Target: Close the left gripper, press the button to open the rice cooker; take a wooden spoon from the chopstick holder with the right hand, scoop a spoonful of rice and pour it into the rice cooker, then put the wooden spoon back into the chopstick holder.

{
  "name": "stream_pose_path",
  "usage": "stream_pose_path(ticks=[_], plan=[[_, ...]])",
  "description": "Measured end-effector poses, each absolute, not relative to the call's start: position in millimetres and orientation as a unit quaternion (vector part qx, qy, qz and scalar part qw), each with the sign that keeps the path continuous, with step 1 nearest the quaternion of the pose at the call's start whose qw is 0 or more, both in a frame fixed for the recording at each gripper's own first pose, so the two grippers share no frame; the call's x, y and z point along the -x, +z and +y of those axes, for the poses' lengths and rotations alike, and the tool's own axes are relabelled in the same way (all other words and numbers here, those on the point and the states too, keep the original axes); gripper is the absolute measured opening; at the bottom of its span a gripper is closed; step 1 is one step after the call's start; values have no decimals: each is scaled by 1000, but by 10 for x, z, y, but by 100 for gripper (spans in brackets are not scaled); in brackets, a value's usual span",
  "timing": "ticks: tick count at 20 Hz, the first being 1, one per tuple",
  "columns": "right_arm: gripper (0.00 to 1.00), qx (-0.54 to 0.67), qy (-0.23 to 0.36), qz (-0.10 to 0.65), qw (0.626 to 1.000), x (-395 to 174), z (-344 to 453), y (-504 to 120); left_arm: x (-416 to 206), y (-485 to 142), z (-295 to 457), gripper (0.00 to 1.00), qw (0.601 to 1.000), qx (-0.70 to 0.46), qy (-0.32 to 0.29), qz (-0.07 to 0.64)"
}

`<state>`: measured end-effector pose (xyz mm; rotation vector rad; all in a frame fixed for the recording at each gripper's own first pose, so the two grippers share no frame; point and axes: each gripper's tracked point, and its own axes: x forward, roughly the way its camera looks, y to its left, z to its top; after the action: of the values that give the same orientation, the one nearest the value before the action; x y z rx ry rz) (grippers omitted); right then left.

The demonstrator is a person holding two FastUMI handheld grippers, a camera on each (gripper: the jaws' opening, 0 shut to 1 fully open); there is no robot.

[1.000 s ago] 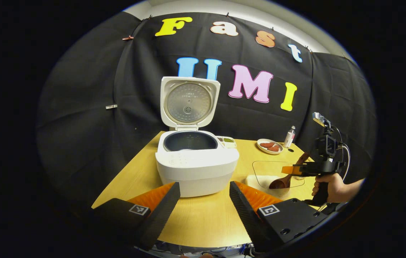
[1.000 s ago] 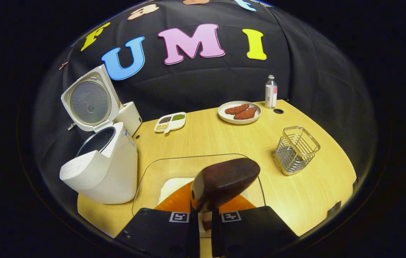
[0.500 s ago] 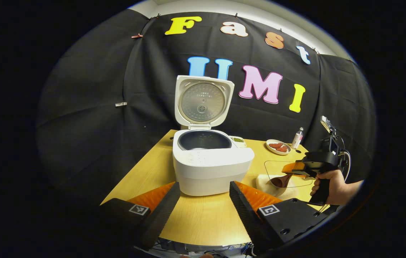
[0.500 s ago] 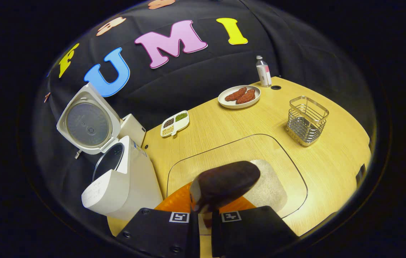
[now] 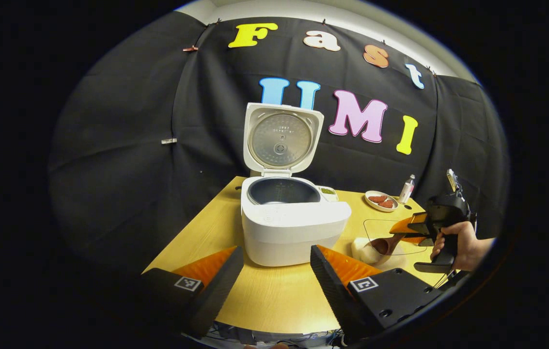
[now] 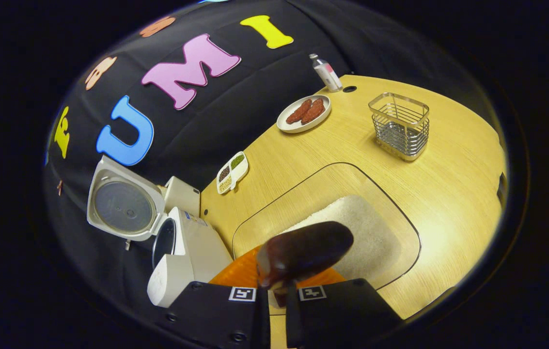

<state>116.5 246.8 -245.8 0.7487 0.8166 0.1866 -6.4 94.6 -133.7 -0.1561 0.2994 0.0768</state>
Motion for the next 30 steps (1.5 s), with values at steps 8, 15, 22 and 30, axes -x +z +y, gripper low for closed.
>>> stream_pose_path(ticks=[8, 15, 22, 30], plan=[[17, -439, 70, 390, 806, -1272, 2146, -2299, 10, -1267, 770, 95, 986, 80, 25, 144], [17, -473, 83, 386, 788, -1338, 2068, -2027, 59, -1246, 670, 95, 987, 71, 19, 140], [17, -490, 106, 376, 780, -1495, 2162, -1621, 102, -1225, 623, 95, 987, 87, 30, 132], [17, -520, 156, 374, 752, -1642, 2744, -1026, 153, -1195, 837, 95, 984, 103, 71, 125]])
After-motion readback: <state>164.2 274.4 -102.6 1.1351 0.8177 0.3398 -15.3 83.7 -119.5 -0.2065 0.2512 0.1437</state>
